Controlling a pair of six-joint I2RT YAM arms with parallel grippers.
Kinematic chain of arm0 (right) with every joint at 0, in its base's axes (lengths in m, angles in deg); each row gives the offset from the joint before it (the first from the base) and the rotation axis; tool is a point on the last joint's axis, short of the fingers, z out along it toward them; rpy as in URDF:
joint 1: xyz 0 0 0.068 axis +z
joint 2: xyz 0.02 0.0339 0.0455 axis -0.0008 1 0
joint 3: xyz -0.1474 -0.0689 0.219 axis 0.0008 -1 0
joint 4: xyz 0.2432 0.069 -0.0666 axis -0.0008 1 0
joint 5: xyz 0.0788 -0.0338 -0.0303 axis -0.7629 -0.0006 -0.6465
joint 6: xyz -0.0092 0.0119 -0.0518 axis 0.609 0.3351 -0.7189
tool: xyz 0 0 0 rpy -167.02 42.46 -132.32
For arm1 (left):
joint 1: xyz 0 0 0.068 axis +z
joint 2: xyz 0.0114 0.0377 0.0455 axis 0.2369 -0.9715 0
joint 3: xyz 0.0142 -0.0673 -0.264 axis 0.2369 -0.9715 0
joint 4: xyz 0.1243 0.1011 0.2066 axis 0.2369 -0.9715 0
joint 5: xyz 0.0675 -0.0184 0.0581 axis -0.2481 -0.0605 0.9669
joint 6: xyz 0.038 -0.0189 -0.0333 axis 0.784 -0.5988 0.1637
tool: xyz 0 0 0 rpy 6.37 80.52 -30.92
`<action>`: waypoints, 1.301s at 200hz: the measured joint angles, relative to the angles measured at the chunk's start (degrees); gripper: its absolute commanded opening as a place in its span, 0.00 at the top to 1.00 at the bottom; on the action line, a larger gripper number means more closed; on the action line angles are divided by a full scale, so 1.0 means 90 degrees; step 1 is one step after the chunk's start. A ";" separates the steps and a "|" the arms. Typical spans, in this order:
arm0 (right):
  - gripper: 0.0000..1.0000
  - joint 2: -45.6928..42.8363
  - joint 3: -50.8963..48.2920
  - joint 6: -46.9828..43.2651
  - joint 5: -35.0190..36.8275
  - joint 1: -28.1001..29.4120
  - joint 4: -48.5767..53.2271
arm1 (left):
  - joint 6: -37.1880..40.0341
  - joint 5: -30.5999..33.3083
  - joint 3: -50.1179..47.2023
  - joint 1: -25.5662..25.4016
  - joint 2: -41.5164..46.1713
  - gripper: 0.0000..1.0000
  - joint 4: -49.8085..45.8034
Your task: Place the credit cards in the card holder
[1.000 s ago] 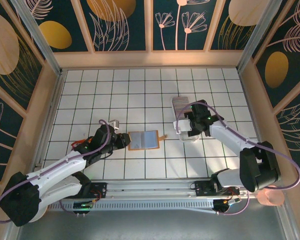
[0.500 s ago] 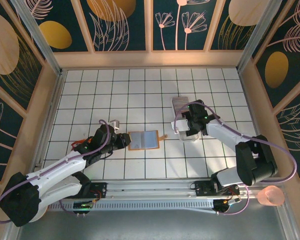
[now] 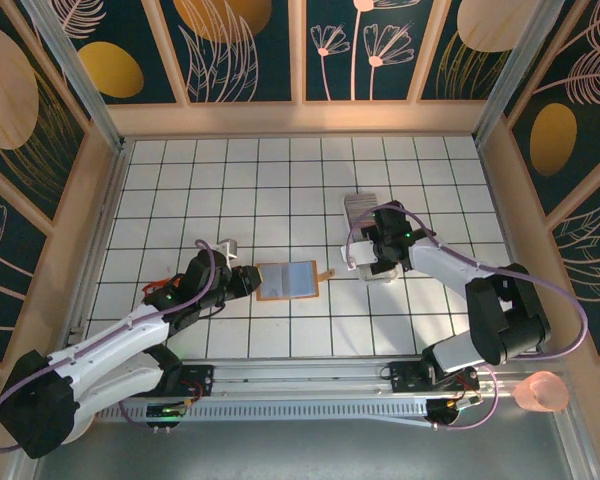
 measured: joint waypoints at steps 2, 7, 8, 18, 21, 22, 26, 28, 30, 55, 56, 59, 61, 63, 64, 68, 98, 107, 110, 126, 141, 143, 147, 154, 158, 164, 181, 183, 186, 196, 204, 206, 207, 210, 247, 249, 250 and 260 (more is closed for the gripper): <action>0.33 0.0002 0.0000 -0.0010 0.0002 0.0000 0.0000 | 0.0000 0.0000 0.0000 0.0000 0.0000 0.73 0.0000; 0.34 0.0005 0.0010 -0.0010 0.0022 0.0002 0.0002 | 0.0000 -0.0002 0.0000 0.0000 0.0007 0.73 -0.0002; 0.34 0.0002 0.0015 -0.0012 0.0024 0.0002 0.0002 | 0.0000 0.0000 0.0000 0.0000 0.0007 0.73 -0.0002; 0.35 0.0005 0.0049 -0.0010 0.0046 0.0010 0.0053 | -0.0002 -0.0007 0.0000 0.0000 0.0012 0.73 -0.0015; 0.35 0.0005 0.0051 -0.0010 0.0051 0.0010 0.0066 | -0.0002 -0.0010 0.0000 0.0000 0.0012 0.73 -0.0015; 0.36 0.0005 0.0053 -0.0010 0.0051 0.0012 0.0068 | -0.0002 -0.0012 0.0000 0.0000 0.0012 0.73 -0.0015; 0.36 0.0005 0.0061 -0.0012 0.0056 0.0012 0.0083 | -0.0002 -0.0019 -0.0007 0.0000 0.0012 0.73 -0.0015; 0.36 0.0005 0.0061 -0.0012 0.0056 0.0012 0.0087 | -0.0002 -0.0019 -0.0010 0.0000 0.0012 0.73 -0.0015; 0.37 0.0005 0.0063 -0.0015 0.0058 0.0012 0.0095 | -0.0002 -0.0019 -0.0012 0.0000 0.0012 0.73 -0.0015; 0.40 -0.0007 0.0109 -0.0061 0.0085 0.0012 0.0189 | -0.0002 -0.0070 -0.0036 0.0000 0.0010 0.73 -0.0022; 0.40 -0.0010 0.0109 -0.0063 0.0087 0.0012 0.0192 | -0.0002 -0.0070 -0.0036 0.0000 0.0010 0.73 -0.0022; 0.40 -0.0017 0.0112 -0.0078 0.0095 0.0012 0.0202 | -0.0002 -0.0070 -0.0036 0.0000 0.0010 0.73 -0.0019; 0.41 -0.0022 0.0112 -0.0078 0.0097 0.0012 0.0216 | -0.0002 -0.0073 -0.0036 0.0000 0.0010 0.73 -0.0022; 0.41 -0.0029 0.0112 -0.0087 0.0097 0.0015 0.0221 | -0.0002 -0.0075 -0.0036 0.0000 0.0010 0.73 -0.0019; 0.42 -0.0034 0.0112 -0.0092 0.0097 0.0015 0.0223 | -0.0002 -0.0078 -0.0036 0.0000 0.0010 0.73 -0.0019; 0.43 -0.0049 0.0112 -0.0097 0.0102 0.0017 0.0238 | -0.0002 -0.0085 -0.0036 0.0000 0.0010 0.74 -0.0022; 0.48 -0.0172 0.0112 -0.0109 0.0119 0.0017 0.0299 | -0.0002 -0.0104 -0.0036 0.0000 0.0010 0.74 -0.0024; 0.48 -0.0202 0.0112 -0.0107 0.0121 0.0017 0.0323 | -0.0005 -0.0114 -0.0036 0.0000 0.0010 0.74 -0.0024; 0.49 -0.0209 0.0112 -0.0109 0.0121 0.0017 0.0328 | -0.0005 -0.0114 -0.0036 0.0000 0.0012 0.74 -0.0024; 0.51 -0.0238 0.0112 -0.0109 0.0121 0.0017 0.0355 | -0.0034 -0.0117 -0.0049 0.0000 0.0019 0.74 -0.0019; 0.55 -0.0250 0.0112 -0.0104 0.0121 0.0017 0.0369 | -0.0075 -0.0119 -0.0095 0.0000 0.0063 0.74 -0.0022; 0.55 -0.0253 0.0112 -0.0114 0.0121 0.0017 0.0374 | -0.0075 -0.0121 -0.0100 0.0000 0.0068 0.75 -0.0019; 0.55 -0.0255 0.0112 -0.0114 0.0121 0.0017 0.0389 | -0.0083 -0.0121 -0.0114 0.0000 0.0083 0.75 -0.0019; 0.56 -0.0262 0.0112 -0.0124 0.0121 0.0017 0.0403 | -0.0097 -0.0134 -0.0134 0.0000 0.0097 0.75 -0.0019; 0.56 -0.0270 0.0109 -0.0129 0.0121 0.0017 0.0406 | -0.0100 -0.0136 -0.0143 0.0000 0.0107 0.75 -0.0022; 0.57 -0.0274 0.0109 -0.0129 0.0121 0.0017 0.0408 | -0.0100 -0.0141 -0.0155 0.0000 0.0107 0.75 -0.0022; 0.60 -0.0308 0.0109 -0.0126 0.0121 0.0017 0.0423 | -0.0102 -0.0146 -0.0168 0.0000 0.0107 0.75 -0.0022; 0.60 -0.0311 0.0109 -0.0134 0.0119 0.0017 0.0427 | -0.0102 -0.0146 -0.0168 0.0000 0.0107 0.75 -0.0022; 0.60 -0.0321 0.0109 -0.0134 0.0121 0.0017 0.0435 | -0.0102 -0.0155 -0.0168 0.0000 0.0107 0.75 -0.0019; 0.60 -0.0345 0.0109 -0.0131 0.0121 0.0017 0.0447 | -0.0102 -0.0168 -0.0168 0.0000 0.0107 0.76 -0.0019; 0.60 -0.0357 0.0109 -0.0131 0.0121 0.0017 0.0449 | -0.0107 -0.0172 -0.0168 0.0000 0.0104 0.76 -0.0019; 0.60 -0.0364 0.0109 -0.0134 0.0121 0.0017 0.0452 | -0.0104 -0.0175 -0.0168 0.0000 0.0104 0.76 -0.0019; 0.60 -0.0367 0.0109 -0.0131 0.0124 0.0017 0.0449 | -0.0107 -0.0177 -0.0168 0.0000 0.0104 0.76 -0.0019; 0.60 -0.0367 0.0109 -0.0131 0.0121 0.0017 0.0452 | -0.0107 -0.0185 -0.0168 0.0000 0.0104 0.76 -0.0019; 0.64 -0.0374 0.0109 -0.0131 0.0121 0.0017 0.0459 | -0.0124 -0.0250 -0.0180 0.0000 0.0046 0.77 -0.0015; 0.64 -0.0374 0.0109 -0.0129 0.0121 0.0017 0.0461 | -0.0124 -0.0260 -0.0180 0.0000 0.0044 0.77 -0.0015; 0.64 -0.0374 0.0109 -0.0131 0.0121 0.0017 0.0464 | -0.0124 -0.0262 -0.0180 0.0000 0.0044 0.77 -0.0015; 0.64 -0.0372 0.0109 -0.0131 0.0124 0.0017 0.0481 | -0.0124 -0.0279 -0.0180 0.0000 0.0039 0.77 -0.0015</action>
